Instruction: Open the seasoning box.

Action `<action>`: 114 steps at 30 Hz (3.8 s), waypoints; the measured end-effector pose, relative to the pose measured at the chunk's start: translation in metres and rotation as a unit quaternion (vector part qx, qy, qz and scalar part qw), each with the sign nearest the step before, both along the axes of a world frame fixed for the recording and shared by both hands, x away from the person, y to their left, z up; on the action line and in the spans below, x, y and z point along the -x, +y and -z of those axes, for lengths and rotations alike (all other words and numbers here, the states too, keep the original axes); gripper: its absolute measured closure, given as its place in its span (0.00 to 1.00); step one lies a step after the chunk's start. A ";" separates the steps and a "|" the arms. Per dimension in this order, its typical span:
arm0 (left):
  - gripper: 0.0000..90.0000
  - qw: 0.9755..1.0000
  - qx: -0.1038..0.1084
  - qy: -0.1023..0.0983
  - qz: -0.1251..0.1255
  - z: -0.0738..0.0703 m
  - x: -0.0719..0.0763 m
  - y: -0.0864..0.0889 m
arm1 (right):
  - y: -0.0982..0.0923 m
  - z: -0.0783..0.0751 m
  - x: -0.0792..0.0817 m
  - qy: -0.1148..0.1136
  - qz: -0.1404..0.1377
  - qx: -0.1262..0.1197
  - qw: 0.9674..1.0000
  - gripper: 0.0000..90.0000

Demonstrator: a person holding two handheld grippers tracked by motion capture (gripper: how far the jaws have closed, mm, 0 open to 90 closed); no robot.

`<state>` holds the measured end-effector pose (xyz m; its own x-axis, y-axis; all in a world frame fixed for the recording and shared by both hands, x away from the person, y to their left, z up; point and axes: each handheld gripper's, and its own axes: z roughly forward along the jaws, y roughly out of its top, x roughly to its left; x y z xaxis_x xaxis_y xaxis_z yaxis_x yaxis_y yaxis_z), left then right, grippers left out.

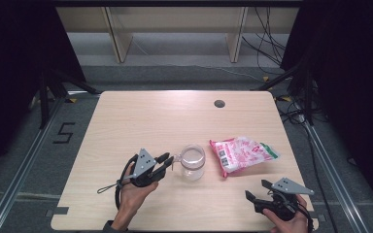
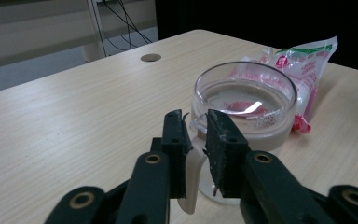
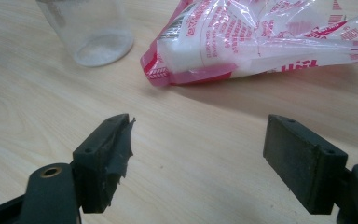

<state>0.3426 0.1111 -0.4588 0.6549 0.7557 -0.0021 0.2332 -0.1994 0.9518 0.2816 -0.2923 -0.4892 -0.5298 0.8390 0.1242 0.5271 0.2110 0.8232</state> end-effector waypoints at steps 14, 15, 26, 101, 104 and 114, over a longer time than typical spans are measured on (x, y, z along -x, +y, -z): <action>0.97 1.000 -0.006 -0.005 0.017 -0.006 -0.010 -0.009 | 0.001 0.000 0.001 0.000 0.010 -0.001 1.000 0.27; 0.97 1.000 -0.003 -0.005 0.018 -0.006 -0.011 -0.009 | 0.002 0.000 0.002 0.007 0.009 -0.007 1.000 0.27; 0.99 1.000 -0.008 0.001 0.018 0.000 -0.016 -0.011 | 0.003 -0.001 0.001 -0.003 0.003 0.000 1.000 0.27; 0.91 1.000 0.009 0.014 0.013 0.001 -0.017 0.002 | 0.126 -0.036 -0.077 -0.096 -0.140 -0.021 0.985 0.89; 0.85 1.000 0.014 0.016 0.019 -0.001 -0.015 0.006 | 0.129 -0.038 -0.078 -0.102 -0.146 -0.021 0.984 0.86; 0.59 0.999 -0.006 0.035 0.022 0.004 -0.007 0.016 | 0.135 -0.044 -0.082 -0.121 -0.144 -0.031 0.982 0.68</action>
<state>0.3496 0.1274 -0.4623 0.6864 0.7261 -0.0404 0.2896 -0.2220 0.9310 0.3640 -0.1571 -0.4456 -0.7637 0.6454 0.0112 0.2408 0.2688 0.9326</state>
